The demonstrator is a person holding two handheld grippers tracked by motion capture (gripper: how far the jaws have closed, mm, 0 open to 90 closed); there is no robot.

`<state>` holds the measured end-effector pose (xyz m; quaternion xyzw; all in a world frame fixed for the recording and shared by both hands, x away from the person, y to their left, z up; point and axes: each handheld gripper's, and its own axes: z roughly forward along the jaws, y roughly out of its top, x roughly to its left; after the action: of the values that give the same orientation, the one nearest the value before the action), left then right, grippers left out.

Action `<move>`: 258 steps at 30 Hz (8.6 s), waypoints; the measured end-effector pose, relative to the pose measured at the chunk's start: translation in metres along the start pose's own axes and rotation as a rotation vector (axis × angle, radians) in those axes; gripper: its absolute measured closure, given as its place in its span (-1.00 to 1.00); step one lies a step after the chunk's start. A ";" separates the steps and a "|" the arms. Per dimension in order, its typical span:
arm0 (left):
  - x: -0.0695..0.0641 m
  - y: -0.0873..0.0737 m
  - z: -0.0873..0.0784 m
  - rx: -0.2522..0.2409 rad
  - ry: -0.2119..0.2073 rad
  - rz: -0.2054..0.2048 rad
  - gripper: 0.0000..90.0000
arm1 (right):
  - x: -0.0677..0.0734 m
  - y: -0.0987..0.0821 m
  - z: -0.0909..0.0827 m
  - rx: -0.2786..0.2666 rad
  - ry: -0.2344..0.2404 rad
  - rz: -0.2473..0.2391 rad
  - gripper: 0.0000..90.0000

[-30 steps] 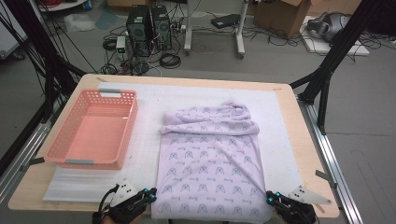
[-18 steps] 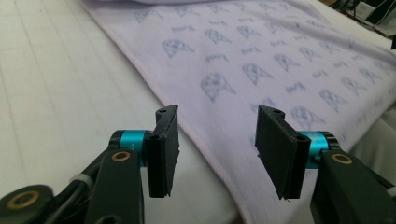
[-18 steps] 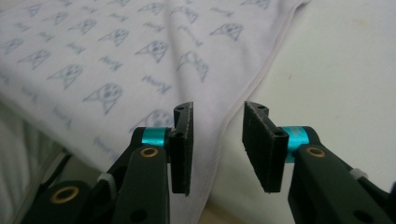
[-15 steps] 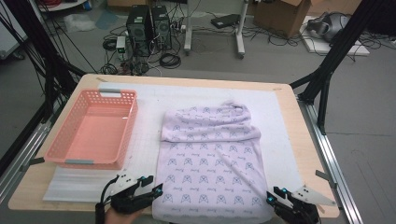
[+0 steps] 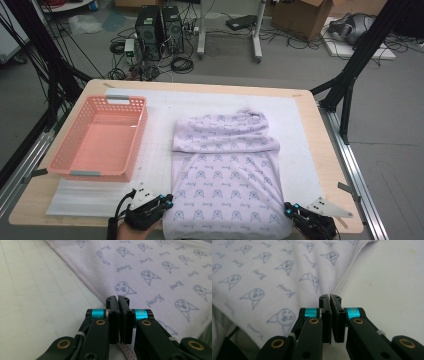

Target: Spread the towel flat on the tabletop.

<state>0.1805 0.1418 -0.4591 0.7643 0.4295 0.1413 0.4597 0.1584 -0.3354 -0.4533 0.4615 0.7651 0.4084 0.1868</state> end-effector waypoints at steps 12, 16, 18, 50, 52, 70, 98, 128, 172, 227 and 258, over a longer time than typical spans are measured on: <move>0.014 0.014 -0.001 -0.095 -0.028 -0.085 0.07 | 0.000 0.006 -0.009 -0.050 0.004 0.027 0.40; 0.014 0.018 0.020 -0.027 -0.037 -0.097 0.02 | -0.007 0.014 0.002 -0.049 -0.027 0.039 0.37; 0.007 0.017 0.026 -0.024 -0.002 -0.033 0.06 | -0.011 0.017 0.009 -0.038 -0.030 0.052 0.35; 0.012 0.006 0.012 -0.049 -0.033 -0.047 0.05 | 0.006 0.015 0.014 -0.017 -0.044 0.002 0.20; 0.009 0.005 0.013 -0.052 -0.019 -0.022 0.09 | 0.008 0.015 0.021 0.013 -0.053 -0.012 0.21; 0.003 -0.002 -0.008 -0.044 -0.065 -0.008 0.87 | 0.003 0.001 0.000 0.021 0.081 -0.020 0.86; 0.007 0.019 0.014 0.047 0.029 -0.050 0.94 | -0.002 0.022 0.025 0.045 -0.011 0.001 0.89; 0.001 0.016 0.016 0.012 0.040 -0.016 0.96 | -0.004 0.013 0.016 0.008 0.010 0.030 0.92; 0.036 0.061 0.061 -0.054 -0.021 -0.067 -0.05 | -0.035 0.053 0.061 0.014 0.010 -0.009 0.31; 0.035 0.060 0.044 -0.047 0.038 -0.069 0.93 | -0.034 0.067 0.059 0.016 0.033 -0.054 0.87; 0.049 0.107 0.117 0.094 0.086 -0.037 0.93 | -0.063 0.109 0.120 0.109 0.038 -0.041 0.96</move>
<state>0.3375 0.0897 -0.4426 0.7702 0.4693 0.1452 0.4067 0.3302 -0.3090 -0.4443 0.4476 0.7988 0.3709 0.1550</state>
